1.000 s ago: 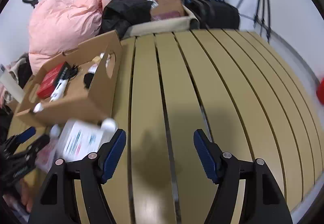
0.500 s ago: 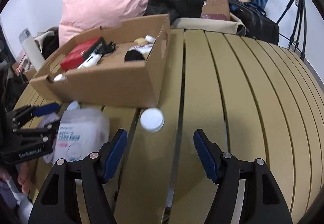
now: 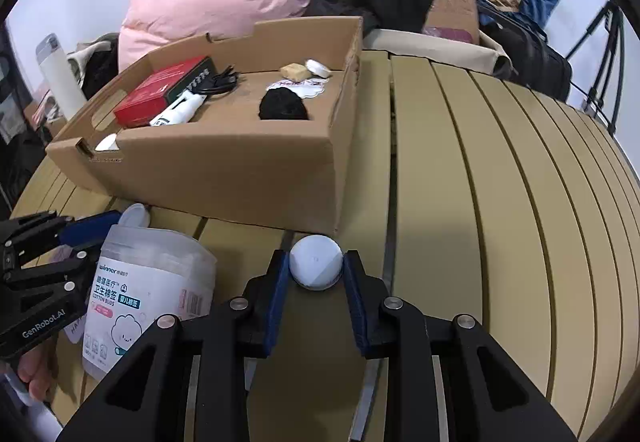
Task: Organize objects
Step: 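Grasp the small white round lid with the left tool, then carry the white lid into the tray and open the left tool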
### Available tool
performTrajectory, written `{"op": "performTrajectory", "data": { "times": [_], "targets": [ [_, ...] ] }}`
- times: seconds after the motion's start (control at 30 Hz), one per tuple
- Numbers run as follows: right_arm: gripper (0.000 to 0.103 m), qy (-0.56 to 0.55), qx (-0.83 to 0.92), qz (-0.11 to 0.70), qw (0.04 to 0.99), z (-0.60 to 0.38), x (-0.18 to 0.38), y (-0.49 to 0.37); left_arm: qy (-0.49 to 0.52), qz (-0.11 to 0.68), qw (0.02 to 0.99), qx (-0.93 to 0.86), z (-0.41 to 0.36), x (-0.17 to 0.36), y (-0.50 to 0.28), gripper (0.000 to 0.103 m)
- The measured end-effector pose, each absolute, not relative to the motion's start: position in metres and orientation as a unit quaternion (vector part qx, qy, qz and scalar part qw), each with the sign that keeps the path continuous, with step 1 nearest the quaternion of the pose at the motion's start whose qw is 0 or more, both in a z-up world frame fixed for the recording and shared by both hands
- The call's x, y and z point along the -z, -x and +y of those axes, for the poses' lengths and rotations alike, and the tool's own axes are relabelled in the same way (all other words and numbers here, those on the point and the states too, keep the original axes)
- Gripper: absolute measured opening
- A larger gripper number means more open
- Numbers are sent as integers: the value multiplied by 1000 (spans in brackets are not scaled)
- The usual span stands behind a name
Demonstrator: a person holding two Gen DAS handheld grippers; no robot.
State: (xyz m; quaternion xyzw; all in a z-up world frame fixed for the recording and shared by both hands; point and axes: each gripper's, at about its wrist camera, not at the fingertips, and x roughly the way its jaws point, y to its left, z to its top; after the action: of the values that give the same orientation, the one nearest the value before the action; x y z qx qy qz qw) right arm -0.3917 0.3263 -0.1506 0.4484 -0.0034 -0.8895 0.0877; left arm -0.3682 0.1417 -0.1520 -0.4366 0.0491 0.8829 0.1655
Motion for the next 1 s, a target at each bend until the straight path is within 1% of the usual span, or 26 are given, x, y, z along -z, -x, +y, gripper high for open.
{"op": "performTrajectory", "data": {
  "times": [0.2, 0.43, 0.5, 0.6, 0.8, 0.9, 1.0],
  "targets": [
    [31, -426, 899, -49, 93, 340, 113, 342, 427, -42, 186, -884, 109, 115, 335, 23],
    [31, -414, 902, -63, 108, 324, 72, 259, 424, -40, 173, -888, 97, 73, 267, 23],
    [31, -411, 902, -61, 120, 316, 62, 236, 418, -39, 174, -891, 92, 63, 242, 23],
    [31, -403, 904, -52, 133, 307, 51, 210, 414, -54, 178, -891, 82, 54, 224, 23],
    [31, -402, 903, -64, 133, 302, 47, 202, 406, -64, 173, -895, 70, 41, 231, 23],
    [31, -395, 906, -56, 137, 297, 34, 215, 399, -70, 168, -899, 62, 26, 254, 24],
    [31, -395, 910, -40, 120, 294, 17, 247, 402, -78, 155, -899, 58, 8, 294, 24]
  ]
}}
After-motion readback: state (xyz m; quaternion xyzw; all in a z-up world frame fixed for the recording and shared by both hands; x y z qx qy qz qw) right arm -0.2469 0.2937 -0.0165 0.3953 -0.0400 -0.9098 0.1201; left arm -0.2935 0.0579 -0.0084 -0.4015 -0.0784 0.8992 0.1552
